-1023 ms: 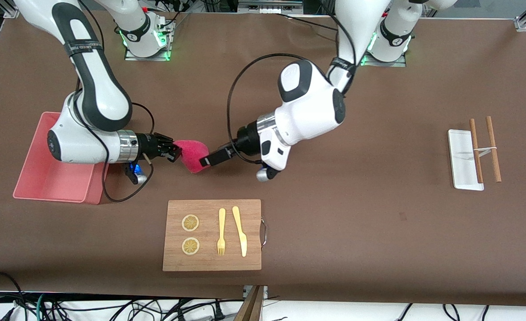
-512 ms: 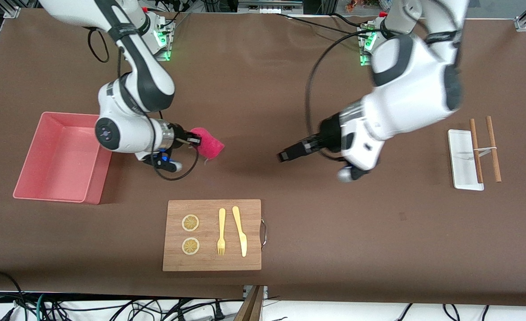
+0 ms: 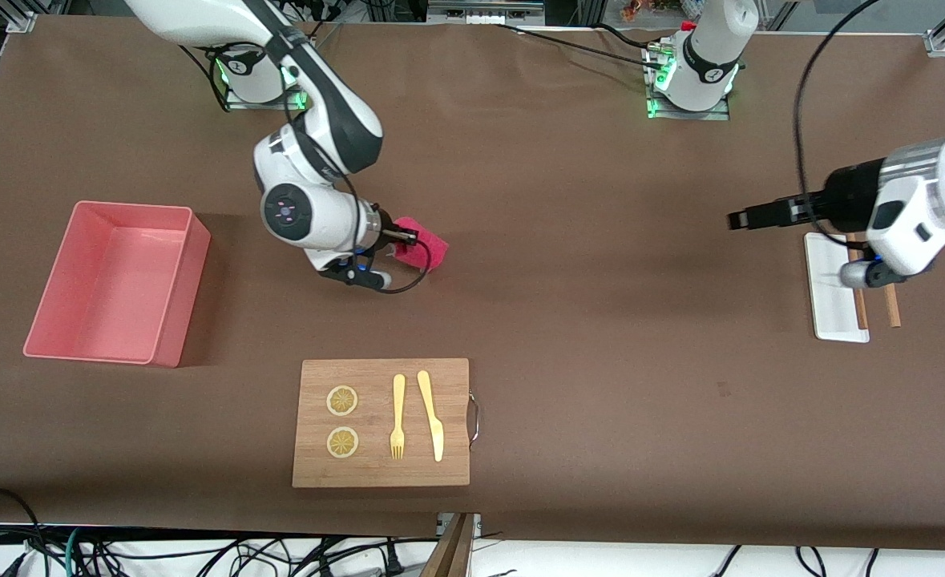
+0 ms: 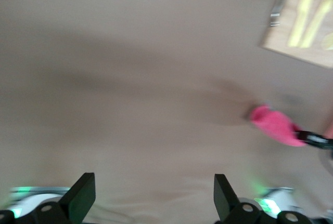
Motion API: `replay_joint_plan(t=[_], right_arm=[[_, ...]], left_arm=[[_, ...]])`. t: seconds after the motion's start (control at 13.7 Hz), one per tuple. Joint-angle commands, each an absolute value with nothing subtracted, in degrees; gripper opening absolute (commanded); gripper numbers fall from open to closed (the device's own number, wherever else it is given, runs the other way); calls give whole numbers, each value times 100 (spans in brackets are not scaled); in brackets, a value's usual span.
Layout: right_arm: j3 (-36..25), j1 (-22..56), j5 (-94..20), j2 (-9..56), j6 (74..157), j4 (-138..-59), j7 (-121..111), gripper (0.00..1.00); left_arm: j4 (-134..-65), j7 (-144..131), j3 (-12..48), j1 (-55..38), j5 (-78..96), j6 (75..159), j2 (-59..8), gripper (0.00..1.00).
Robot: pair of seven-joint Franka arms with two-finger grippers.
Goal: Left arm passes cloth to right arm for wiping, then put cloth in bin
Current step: 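Release the cloth with the left gripper and withdraw it to rest, then wipe the table beside the wooden board with the held cloth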
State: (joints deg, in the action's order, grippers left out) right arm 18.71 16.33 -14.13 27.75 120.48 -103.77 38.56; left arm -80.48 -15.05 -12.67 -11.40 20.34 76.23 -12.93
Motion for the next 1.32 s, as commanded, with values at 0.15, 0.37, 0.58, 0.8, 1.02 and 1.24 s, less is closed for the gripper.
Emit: replay_joint_plan(t=[0.15, 0.37, 0.58, 0.8, 1.02, 1.24], right_arm=[[1846, 1609, -1056, 3120, 12085, -10353, 3920, 0], [1566, 1564, -625, 3252, 12068, -10354, 3798, 0], [1083, 1556, -615, 3252, 11980, -10362, 3131, 0], [512, 1556, -606, 3252, 11848, -10397, 2402, 0], [-16, 1556, -598, 3208, 11655, -10415, 1559, 0], [-473, 1556, -598, 3190, 11584, -10406, 732, 0]], left_arm=[[-9663, -1345, -609, -1257, -110, 8302, -91, 100], [-10248, -1345, -458, -1257, -272, 8859, 264, 100], [-10213, -1327, -475, -1126, -272, 9087, 133, 100], [-10108, -434, -492, -784, -343, 9202, 105, 100], [-10055, 569, -483, -448, -334, 9387, 97, 100], [-10028, 571, -492, -448, -343, 9352, 88, 100]])
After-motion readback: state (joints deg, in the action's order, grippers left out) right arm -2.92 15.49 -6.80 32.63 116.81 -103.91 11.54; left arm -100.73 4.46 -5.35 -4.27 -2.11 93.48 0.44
